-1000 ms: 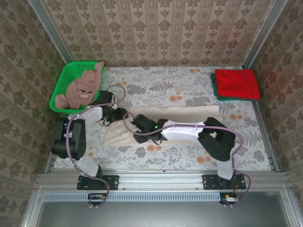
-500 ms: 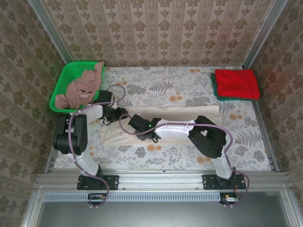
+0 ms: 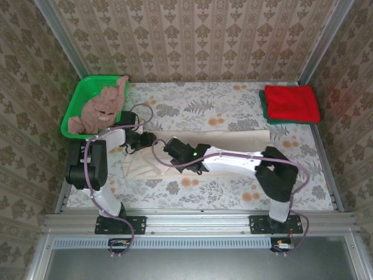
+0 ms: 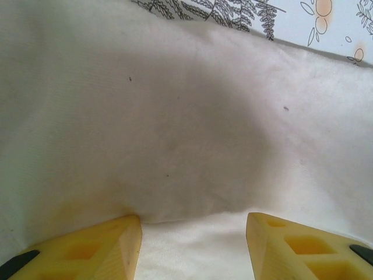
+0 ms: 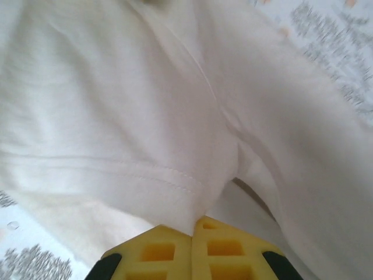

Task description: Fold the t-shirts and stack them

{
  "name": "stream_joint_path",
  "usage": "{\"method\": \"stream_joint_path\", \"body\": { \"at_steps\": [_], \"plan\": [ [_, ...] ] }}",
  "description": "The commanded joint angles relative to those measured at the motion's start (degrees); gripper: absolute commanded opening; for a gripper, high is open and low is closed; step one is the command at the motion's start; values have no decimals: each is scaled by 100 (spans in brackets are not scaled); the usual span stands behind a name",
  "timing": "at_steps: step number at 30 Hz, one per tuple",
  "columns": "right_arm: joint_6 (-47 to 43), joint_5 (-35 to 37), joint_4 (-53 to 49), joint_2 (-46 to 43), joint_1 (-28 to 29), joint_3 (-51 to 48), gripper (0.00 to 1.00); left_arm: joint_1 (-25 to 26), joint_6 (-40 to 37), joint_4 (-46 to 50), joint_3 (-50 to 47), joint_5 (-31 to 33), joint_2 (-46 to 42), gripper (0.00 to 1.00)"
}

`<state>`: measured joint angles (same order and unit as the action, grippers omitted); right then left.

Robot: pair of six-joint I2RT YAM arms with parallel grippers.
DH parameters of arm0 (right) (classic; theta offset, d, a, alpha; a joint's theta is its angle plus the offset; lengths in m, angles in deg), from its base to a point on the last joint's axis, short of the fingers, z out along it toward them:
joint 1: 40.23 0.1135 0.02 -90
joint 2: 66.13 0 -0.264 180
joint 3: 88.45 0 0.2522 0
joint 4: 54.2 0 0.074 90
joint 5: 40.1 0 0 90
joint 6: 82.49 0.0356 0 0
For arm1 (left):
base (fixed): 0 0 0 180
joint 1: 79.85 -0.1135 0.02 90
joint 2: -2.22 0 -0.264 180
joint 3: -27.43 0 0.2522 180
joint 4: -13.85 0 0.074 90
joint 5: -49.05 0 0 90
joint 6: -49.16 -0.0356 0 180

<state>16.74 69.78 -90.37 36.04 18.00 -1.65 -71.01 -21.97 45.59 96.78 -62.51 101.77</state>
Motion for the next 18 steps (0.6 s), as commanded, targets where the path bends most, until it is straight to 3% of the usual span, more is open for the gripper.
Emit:
{"method": "stream_joint_path", "body": {
  "at_steps": [1,3,4,6,11,18],
  "plan": [
    [-331,-170,-112,-181,47,-404,0,-102,-191,163,101,100,204,52],
    [-364,-214,-213,-108,80,-529,0,-102,-212,205,111,108,214,52],
    [-371,-236,-228,-57,92,-595,9,-107,-226,219,111,117,223,52],
    [-298,-194,-274,50,100,-649,36,-128,-248,269,135,129,252,52],
    [-153,21,-479,-127,100,-614,37,-160,-315,410,187,143,185,52],
    [289,-348,727,-435,-61,-526,39,-94,-244,613,106,57,-497,52]
  ]
}}
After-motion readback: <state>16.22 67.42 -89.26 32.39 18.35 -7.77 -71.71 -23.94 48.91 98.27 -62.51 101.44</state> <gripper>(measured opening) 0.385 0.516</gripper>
